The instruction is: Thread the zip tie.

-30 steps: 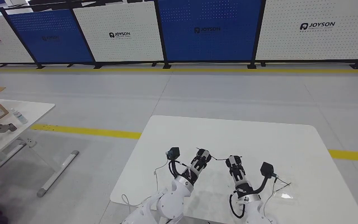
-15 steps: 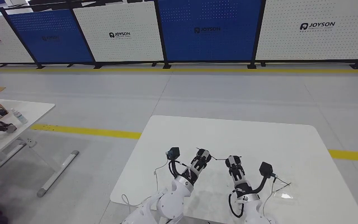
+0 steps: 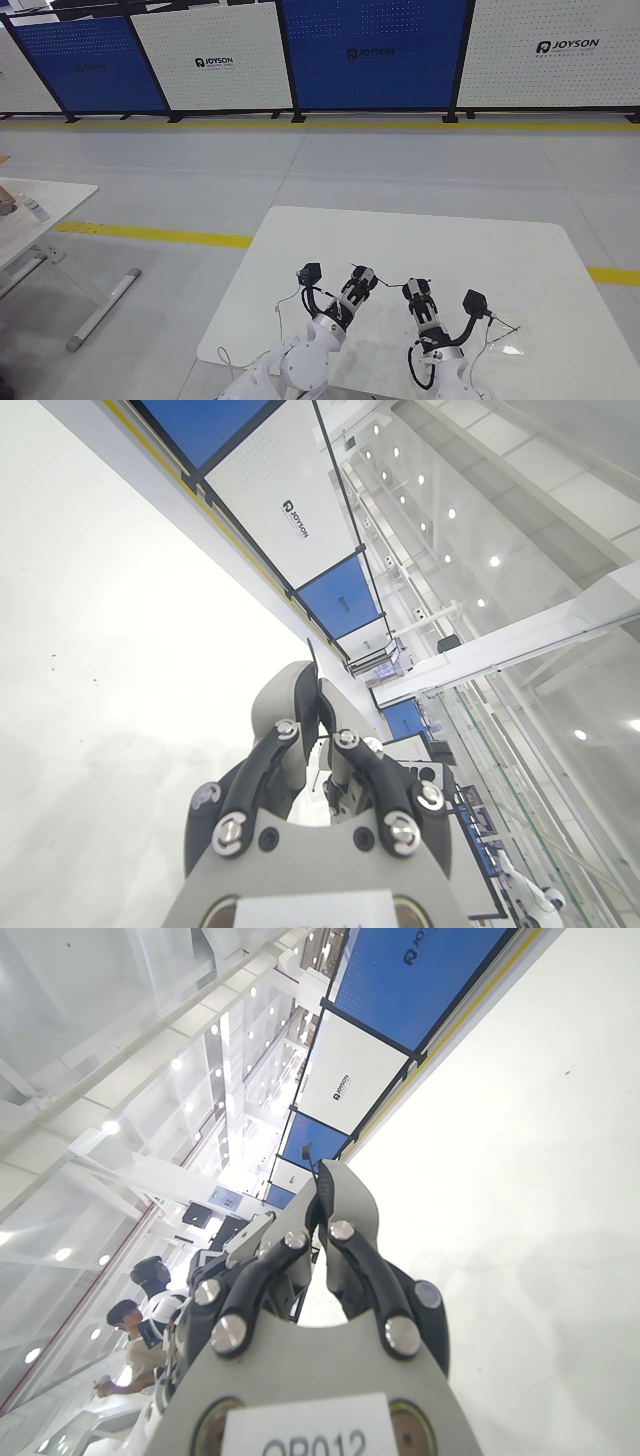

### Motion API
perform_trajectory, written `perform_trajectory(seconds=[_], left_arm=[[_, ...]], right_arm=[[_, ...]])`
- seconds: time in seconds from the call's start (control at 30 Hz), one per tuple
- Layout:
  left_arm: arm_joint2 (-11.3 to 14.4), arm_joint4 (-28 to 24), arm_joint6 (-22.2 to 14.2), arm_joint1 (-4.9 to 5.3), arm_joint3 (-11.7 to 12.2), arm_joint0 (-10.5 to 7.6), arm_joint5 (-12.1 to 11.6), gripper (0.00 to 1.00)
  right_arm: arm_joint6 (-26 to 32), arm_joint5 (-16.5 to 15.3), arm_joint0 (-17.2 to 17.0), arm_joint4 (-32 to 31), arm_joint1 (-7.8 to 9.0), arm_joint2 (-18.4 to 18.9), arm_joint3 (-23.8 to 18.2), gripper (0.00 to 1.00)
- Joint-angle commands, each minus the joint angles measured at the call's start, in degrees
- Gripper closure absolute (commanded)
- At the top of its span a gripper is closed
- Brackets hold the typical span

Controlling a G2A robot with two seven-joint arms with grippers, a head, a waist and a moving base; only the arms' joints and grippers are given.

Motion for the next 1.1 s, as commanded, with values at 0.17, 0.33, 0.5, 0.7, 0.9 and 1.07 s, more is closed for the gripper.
perform_trajectory(seconds=[0.17, 0.33, 0.5, 0.7, 0.9, 1.07], left_arm=[[0.0, 0.0, 0.0, 0.0, 0.0, 0.0, 0.0, 1.0], [0.0, 0.0, 0.0, 0.0, 0.0, 0.0, 0.0, 1.0], [0.0, 0.0, 0.0, 0.0, 0.0, 0.0, 0.0, 1.0], [0.0, 0.0, 0.0, 0.0, 0.0, 0.0, 0.0, 1.0], [0.0, 0.0, 0.0, 0.0, 0.0, 0.0, 0.0, 1.0], [0.0, 0.0, 0.0, 0.0, 0.0, 0.0, 0.0, 1.0]], right_arm=[[-0.4, -0.29, -0.14, -0.29, -0.35, 0.15, 0.02, 1.0], [-0.54, -1.32, -1.58, -0.4, -0.27, 1.38, -0.84, 1.0], [-0.1, -1.45, -2.29, -0.9, -0.33, 1.75, -1.83, 1.0], [0.43, -0.68, -1.79, -1.22, -0.59, 1.77, -1.6, 1.0], [0.9, 0.18, -1.08, -1.19, -0.97, 1.42, -0.83, 1.0], [1.25, 0.13, -0.94, -1.34, -1.19, 1.32, -0.54, 1.0]])
